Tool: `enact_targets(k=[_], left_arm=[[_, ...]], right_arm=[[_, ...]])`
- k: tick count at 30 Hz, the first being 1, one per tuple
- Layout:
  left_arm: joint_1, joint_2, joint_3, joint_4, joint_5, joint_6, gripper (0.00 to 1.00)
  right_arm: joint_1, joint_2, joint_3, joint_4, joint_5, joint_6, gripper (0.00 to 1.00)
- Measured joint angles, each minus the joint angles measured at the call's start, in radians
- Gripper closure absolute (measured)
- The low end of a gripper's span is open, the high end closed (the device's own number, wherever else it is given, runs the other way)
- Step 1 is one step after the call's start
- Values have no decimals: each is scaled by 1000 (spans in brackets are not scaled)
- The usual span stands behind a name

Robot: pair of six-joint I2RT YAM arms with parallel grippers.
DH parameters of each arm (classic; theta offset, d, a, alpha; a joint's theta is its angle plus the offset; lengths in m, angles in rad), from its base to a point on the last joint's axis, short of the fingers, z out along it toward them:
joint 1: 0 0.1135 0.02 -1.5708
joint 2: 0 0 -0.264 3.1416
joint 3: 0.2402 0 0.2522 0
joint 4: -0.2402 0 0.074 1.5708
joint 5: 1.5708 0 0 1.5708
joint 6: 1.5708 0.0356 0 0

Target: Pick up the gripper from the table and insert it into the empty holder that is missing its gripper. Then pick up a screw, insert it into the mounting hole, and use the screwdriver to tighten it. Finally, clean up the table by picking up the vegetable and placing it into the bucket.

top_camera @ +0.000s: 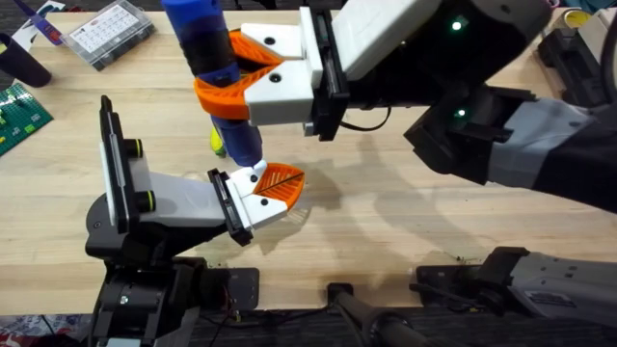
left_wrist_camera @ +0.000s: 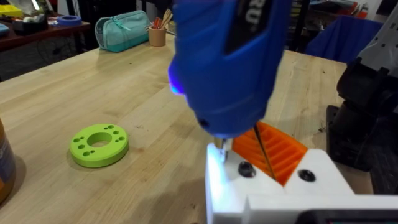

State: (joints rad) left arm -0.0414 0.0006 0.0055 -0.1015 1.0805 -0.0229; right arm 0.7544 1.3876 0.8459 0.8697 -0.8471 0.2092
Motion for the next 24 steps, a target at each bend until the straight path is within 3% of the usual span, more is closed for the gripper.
enact_targets(k=[17,24], left_arm=[[0,0,0,-2,4,-8,985],[0,0,0,-2,4,-7,985]], right_arm=[[0,9,-2,-7,4,9,954],[0,17,-7,75,3,68,954]])
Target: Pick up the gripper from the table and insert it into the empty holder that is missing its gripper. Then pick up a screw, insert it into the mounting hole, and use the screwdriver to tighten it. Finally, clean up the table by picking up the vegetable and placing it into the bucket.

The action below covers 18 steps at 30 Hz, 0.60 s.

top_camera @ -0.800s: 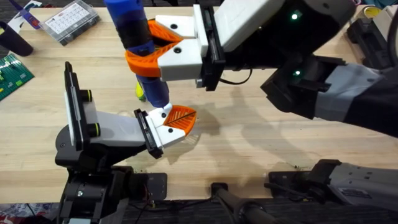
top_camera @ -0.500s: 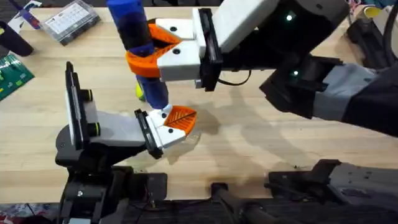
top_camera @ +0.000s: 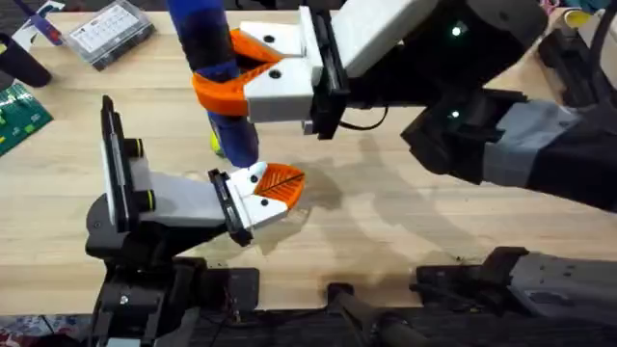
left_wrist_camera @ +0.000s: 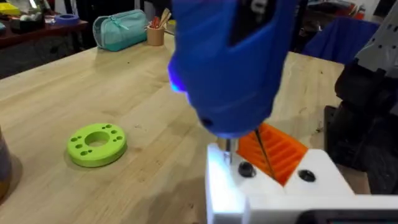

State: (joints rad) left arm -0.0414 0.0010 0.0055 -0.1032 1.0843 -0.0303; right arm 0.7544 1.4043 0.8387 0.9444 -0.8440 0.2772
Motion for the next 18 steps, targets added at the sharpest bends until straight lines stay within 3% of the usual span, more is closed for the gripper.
enact_targets(k=[18], left_arm=[[0,0,0,0,0,0,985]], right_arm=[[-2,0,0,-5,-47,40,953]])
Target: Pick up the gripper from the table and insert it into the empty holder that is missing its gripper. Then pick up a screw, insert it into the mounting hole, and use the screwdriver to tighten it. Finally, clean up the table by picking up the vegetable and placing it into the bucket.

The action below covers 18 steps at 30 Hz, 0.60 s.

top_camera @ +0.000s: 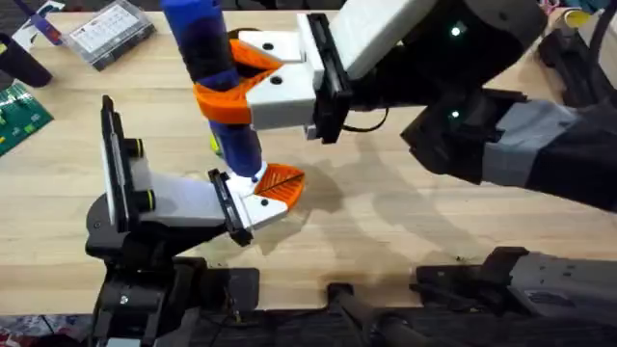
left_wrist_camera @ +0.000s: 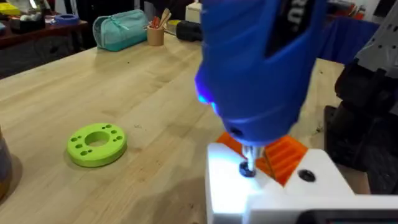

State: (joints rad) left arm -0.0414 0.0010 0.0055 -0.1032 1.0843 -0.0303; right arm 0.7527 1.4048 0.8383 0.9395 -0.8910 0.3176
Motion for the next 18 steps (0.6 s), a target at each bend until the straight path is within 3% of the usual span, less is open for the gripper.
enact_targets(k=[18], left_arm=[[0,0,0,0,0,0,985]], right_arm=[[-9,0,0,-5,-21,-4,954]])
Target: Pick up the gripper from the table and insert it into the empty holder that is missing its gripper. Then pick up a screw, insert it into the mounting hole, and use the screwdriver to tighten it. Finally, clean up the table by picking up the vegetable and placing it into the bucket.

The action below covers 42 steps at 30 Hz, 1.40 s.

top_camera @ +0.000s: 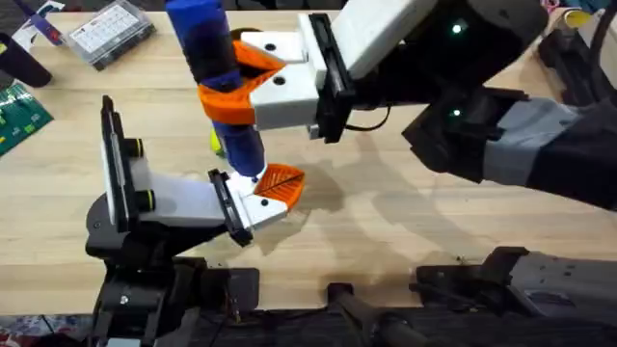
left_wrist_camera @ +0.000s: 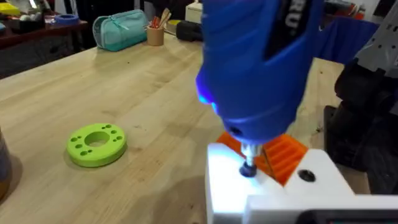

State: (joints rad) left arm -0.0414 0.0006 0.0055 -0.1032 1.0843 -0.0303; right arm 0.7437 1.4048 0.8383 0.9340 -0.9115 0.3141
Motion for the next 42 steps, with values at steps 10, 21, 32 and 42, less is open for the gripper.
enact_targets(k=[10,21,32,42], left_arm=[[0,0,0,-2,2,-2,985],[0,1,0,-2,4,-22,985],[1,3,0,-2,5,-30,985],[0,4,0,1,-1,-19,985]], right_arm=[[-1,0,0,-39,5,-32,954],[-1,-4,0,-60,1,-61,953],[-2,-5,1,-76,4,-67,954],[-2,7,13,-33,-5,-29,954]])
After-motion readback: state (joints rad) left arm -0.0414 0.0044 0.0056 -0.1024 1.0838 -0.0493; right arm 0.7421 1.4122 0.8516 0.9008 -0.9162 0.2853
